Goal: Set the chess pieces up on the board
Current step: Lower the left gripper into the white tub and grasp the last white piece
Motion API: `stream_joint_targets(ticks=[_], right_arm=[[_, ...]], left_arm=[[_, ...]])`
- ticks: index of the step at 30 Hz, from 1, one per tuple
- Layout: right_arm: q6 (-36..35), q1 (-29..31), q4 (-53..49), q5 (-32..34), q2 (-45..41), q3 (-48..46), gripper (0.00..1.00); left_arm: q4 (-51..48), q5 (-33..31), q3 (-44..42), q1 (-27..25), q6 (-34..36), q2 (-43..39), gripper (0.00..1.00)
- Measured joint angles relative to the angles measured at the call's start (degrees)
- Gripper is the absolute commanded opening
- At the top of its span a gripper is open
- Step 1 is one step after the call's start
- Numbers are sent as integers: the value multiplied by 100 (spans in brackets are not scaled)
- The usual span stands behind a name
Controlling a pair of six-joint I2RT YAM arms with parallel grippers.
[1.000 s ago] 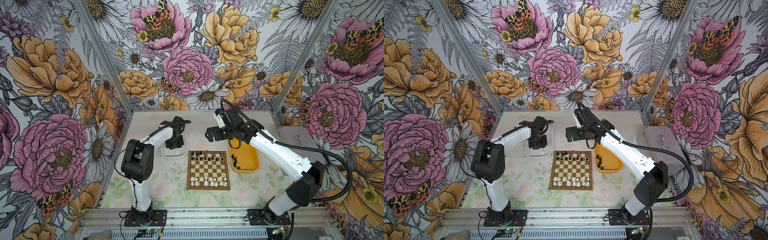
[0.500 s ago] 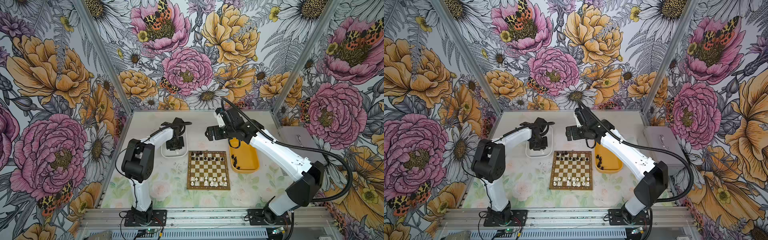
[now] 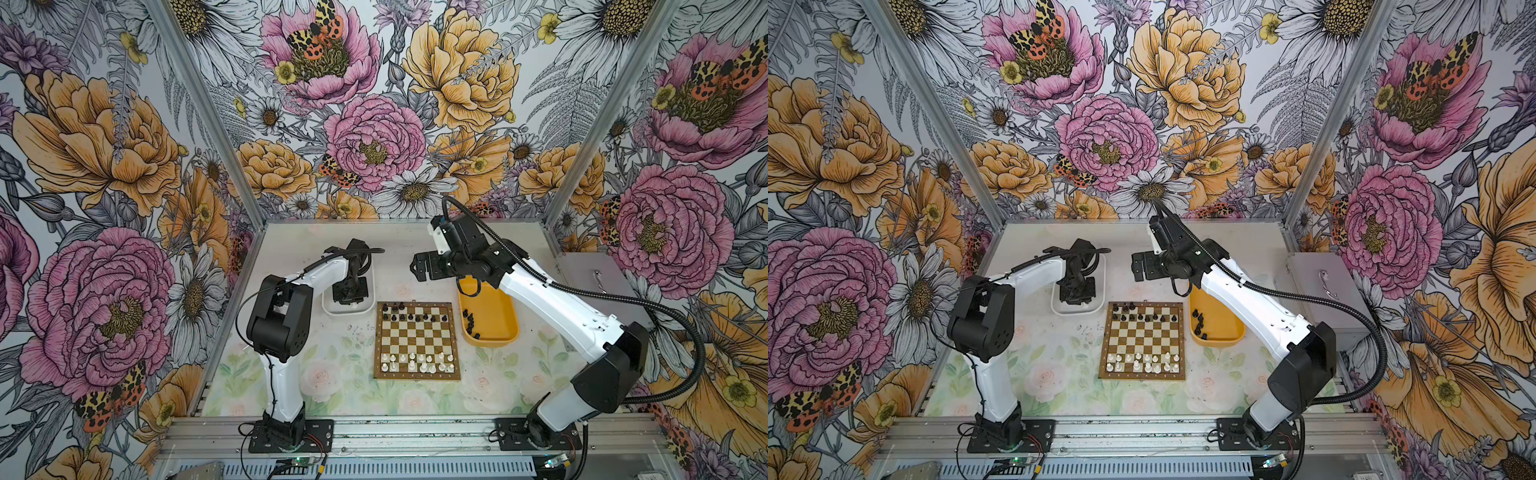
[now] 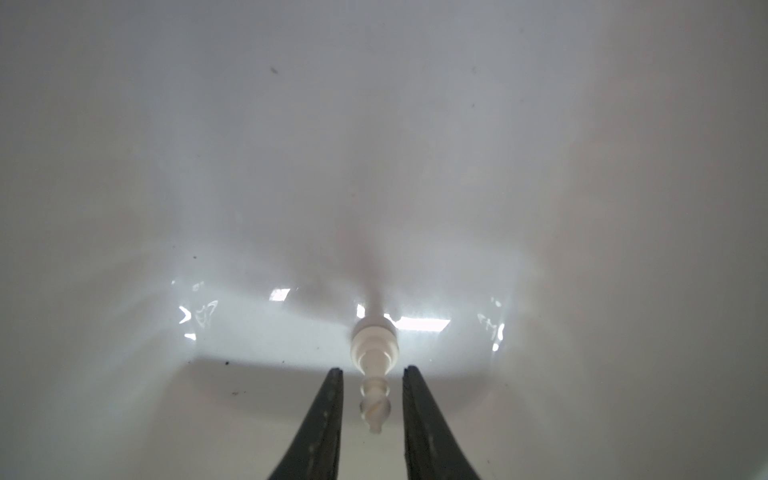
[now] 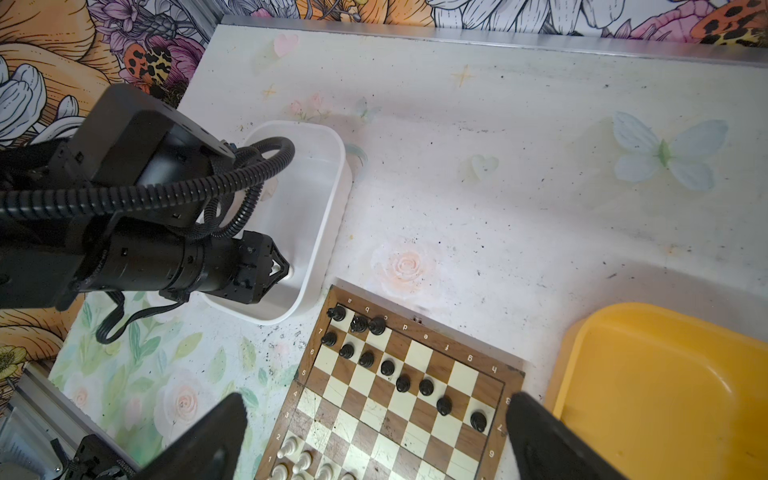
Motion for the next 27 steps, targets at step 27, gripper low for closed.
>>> stream_joint_targets(ticks=[27], right_arm=[[0, -11, 0, 7, 0, -39, 100]], left_arm=[[0, -2, 7, 9, 142, 0, 10]])
